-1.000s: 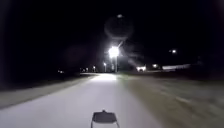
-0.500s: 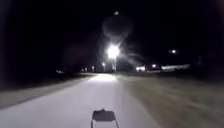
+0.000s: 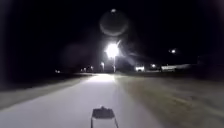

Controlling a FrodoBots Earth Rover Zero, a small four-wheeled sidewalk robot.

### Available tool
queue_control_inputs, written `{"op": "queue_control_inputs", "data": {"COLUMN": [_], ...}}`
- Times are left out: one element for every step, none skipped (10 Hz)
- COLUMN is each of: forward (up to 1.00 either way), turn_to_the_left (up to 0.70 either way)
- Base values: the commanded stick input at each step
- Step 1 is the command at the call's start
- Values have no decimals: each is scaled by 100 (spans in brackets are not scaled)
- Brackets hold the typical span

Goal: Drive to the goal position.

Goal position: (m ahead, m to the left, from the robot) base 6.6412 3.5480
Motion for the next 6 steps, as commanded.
{"op": "queue_control_inputs", "data": {"forward": [100,100,100,100,100,100], "turn_to_the_left": [27,27,27,27,27,27]}}
